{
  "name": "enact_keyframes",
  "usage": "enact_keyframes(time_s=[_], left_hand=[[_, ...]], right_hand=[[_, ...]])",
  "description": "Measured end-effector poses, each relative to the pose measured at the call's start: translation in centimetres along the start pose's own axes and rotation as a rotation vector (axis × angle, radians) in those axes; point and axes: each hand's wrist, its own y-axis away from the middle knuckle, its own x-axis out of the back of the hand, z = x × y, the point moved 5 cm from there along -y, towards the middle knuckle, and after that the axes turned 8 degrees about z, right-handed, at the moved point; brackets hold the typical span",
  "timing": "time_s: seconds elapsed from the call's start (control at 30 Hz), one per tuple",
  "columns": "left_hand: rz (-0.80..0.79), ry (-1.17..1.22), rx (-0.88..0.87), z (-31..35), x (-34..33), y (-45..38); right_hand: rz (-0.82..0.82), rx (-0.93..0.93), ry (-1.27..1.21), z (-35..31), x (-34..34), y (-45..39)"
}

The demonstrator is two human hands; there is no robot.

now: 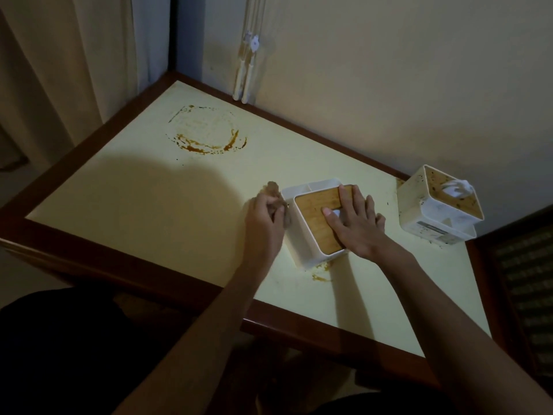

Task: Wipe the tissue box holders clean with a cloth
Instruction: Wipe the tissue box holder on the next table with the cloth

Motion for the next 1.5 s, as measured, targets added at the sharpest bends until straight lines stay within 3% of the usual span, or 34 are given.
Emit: enact_keyframes(time_s=[0.23,0.37,0.53,0.63,0.93,1.1,1.3,1.43,1.5], left_hand=[[-0.140,-0.044,0.026,1.2,0.4,11.1],[-0.164,-0.022,0.043,1.0,0.3,8.4],[-0.030,-0.094,0.011,-1.3,-0.8,-0.1],[-0.055,-0.097,-0.006,-2.5,-0.9,-2.6],[-0.170,-0.035,0.022,0.2,0.6,9.4],[-0.258,0.114,0.191,0.7,1.9,9.3],[-0.019,0.129,0.206,-0.2,5.2,5.0],[0.020,0.181,0.234,-0.9,6.4,3.9],[0.023,0.205,0.245,-0.9,6.5,4.1]], right_hand=[[-0.003,0.003,0.009,0.0,-0.1,0.0],[0.011,-0.004,0.007,0.0,-0.1,0.0],[-0.002,-0.017,-0.002,0.0,0.2,0.2],[-0.012,-0.026,-0.016,0.0,0.2,0.3],[-0.013,-0.041,-0.003,-0.1,0.2,0.3],[0.025,-0.113,-0.017,-0.6,0.6,1.2],[0.041,-0.306,-0.082,-1.3,1.4,2.0],[0.024,-0.443,-0.105,-1.2,2.6,3.0],[0.012,-0.423,-0.081,-1.9,3.4,4.0]])
